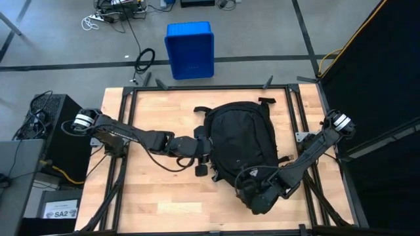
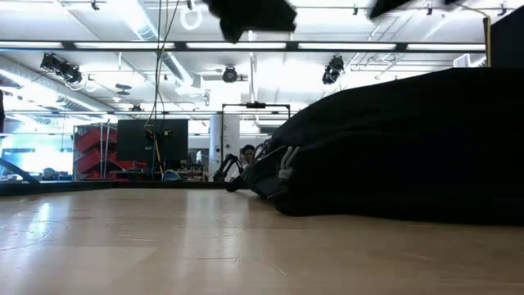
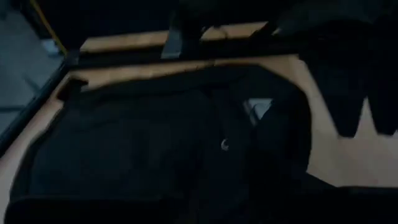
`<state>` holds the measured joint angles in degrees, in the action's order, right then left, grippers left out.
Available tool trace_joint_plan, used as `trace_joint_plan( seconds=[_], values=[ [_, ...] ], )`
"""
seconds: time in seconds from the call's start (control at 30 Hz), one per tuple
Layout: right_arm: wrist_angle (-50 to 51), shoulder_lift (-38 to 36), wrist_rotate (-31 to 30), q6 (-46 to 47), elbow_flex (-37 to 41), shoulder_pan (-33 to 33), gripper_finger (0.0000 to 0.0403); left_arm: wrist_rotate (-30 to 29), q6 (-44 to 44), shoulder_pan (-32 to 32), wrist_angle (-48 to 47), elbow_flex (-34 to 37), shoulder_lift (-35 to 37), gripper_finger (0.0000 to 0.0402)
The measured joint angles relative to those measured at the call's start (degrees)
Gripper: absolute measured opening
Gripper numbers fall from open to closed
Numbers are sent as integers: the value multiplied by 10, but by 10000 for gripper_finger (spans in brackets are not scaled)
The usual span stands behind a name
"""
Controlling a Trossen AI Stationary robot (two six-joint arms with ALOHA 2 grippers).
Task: Unpack backpack
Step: Return to Home Position
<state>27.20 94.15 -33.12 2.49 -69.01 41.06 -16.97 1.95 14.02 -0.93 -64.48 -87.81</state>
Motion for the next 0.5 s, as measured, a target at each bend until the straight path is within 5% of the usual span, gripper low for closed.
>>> trace_joint_plan(
  seconds=[0.2,0.37,0.5],
  values=[
    [-103,-22,-39,-78,20,-47,206,-22,-60,41,65,-8,23,82],
    [-148,-60,71,-97,67,-134,136,-49,-92,46,61,-9,29,53],
    [-165,-132,125,-109,111,-200,68,-141,-95,43,25,2,42,8]
  ],
)
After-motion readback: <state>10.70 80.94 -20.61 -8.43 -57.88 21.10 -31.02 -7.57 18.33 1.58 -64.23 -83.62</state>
